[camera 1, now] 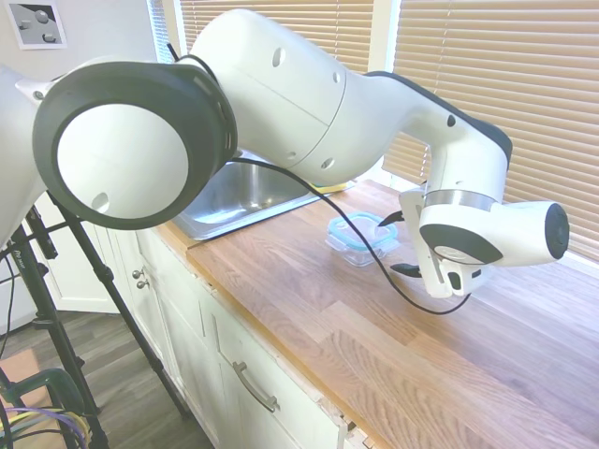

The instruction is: Uncover the lid of the food container

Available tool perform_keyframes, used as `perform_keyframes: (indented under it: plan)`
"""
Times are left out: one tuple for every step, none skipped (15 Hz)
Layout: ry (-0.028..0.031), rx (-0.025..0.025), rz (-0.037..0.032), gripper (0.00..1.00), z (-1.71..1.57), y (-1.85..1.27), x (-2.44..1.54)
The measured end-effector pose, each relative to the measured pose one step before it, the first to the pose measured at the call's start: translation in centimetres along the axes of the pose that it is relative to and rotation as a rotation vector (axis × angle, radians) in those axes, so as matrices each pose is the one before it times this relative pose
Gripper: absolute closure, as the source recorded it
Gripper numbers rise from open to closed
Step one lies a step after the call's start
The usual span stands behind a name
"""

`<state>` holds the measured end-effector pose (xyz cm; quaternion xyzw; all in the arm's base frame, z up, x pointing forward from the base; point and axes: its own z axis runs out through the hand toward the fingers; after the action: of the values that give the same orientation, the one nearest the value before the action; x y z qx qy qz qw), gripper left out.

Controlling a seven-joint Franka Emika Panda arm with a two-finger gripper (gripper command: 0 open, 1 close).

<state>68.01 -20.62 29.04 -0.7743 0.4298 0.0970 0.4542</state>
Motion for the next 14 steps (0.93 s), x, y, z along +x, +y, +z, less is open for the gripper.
perform_keyframes:
  plan:
    - [-0.00021, 0.00083, 0.00036, 1.0, 0.019, 0.006, 0.031]
    - [-0.00078, 0.00216, 0.00119, 1.0, 0.038, 0.019, 0.042]
    - [-0.0011, 0.0029, 0.00181, 1.0, 0.048, 0.035, 0.048]
    - [-0.00099, 0.00205, 0.00158, 1.0, 0.047, 0.039, 0.043]
    - [-0.00097, 0.00172, 0.00189, 1.0, 0.05, 0.061, 0.059]
    - [-0.0015, 0.00116, 0.00215, 1.0, 0.084, 0.083, 0.069]
    - [-0.00137, 0.00064, 0.00194, 1.0, 0.082, 0.082, 0.065]
    - [-0.0005, 0.00012, 0.0015, 1.0, 0.036, 0.077, 0.061]
    - [0.00021, 0.00045, 0.00079, 1.0, -0.058, 0.044, 0.032]
    - [0.00004, 0.00067, 0.00094, 1.0, -0.1, 0.052, 0.034]
    - [-0.00092, 0.00024, 0.00122, 1.0, -0.143, 0.076, 0.036]
    - [-0.00224, -0.00038, 0.00018, 1.0, -0.178, 0.048, 0.013]
    - [0.00044, 0.00084, -0.00166, 1.0, -0.209, -0.048, 0.01]
    - [0.00044, 0.00061, -0.00188, 1.0, -0.101, -0.072, -0.009]
